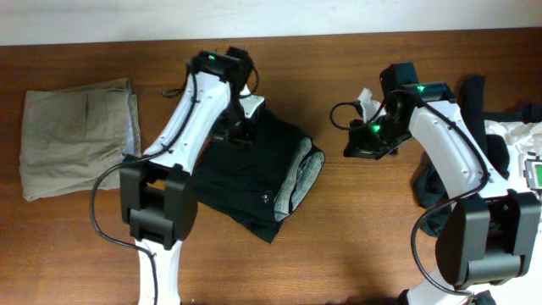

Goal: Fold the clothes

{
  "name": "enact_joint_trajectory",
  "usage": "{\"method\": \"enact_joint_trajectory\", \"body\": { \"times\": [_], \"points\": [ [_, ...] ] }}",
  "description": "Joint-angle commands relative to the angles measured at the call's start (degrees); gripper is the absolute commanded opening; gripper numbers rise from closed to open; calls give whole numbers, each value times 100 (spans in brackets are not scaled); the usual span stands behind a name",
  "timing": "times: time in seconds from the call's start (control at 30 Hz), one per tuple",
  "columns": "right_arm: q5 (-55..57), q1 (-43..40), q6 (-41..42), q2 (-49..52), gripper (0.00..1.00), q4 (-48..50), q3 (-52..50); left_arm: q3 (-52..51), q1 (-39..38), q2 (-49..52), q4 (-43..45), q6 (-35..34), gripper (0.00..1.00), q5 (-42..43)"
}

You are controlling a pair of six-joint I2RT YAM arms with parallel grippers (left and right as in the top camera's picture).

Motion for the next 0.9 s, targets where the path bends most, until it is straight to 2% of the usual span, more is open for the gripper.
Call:
{"method": "enact_joint_trajectory", "body": {
  "times": [0.0, 0.03, 0.07, 0.1, 0.13, 0.17, 0.2, 0.27, 0.33, 0.47, 0.57, 0.67, 0.73, 0.87],
  "points": [
    [-1132, 328, -483, -83, 5, 433, 76, -57, 365, -92, -72, -168, 7, -1084],
    [-1311, 549, -459, -72, 6, 678, 74, -57, 468, -94, -98, -170, 7, -1040],
    [-1475, 931, -446, -35, 24, 1165, 74, -59, 640, -94, -136, -168, 7, -863],
    [-1187, 1338, -162, 39, 24, 1727, 74, -133, 787, -94, -133, -168, 8, -588],
    [-566, 1580, 422, 146, 19, 2135, 74, -269, 863, -94, -131, -168, 8, -420],
    [308, 1773, 988, 330, 10, 2448, 74, -538, 927, -92, -48, -168, 8, -374],
    [730, 1858, 1283, 579, 5, 2643, 74, -841, 960, -94, 116, -166, 8, -273],
    [1239, 1816, 1751, 1102, 4, 2496, 74, -1478, 957, -94, 660, -140, 8, 103],
    [1591, 1539, 2339, 1646, 4, 1757, 74, -2260, 970, -94, 1252, -142, 8, 103],
    [1631, 1176, 2225, 1878, 4, 1147, 76, -2691, 1261, -98, 1403, -144, 5, 52],
    [1628, 1145, 1451, 1799, 4, 990, 90, -2308, 1397, -109, 881, -44, 7, 114],
    [1530, 1073, 813, 1200, 4, 522, 358, -1550, 1408, -238, 103, 122, 11, 114],
    [1082, 1145, 363, 664, 4, 387, 457, -1119, 1408, -407, -146, 120, 11, 271],
    [479, 1438, 258, 310, 4, 387, 450, -1084, 1408, -649, -529, 116, 15, 503]
  ]
}}
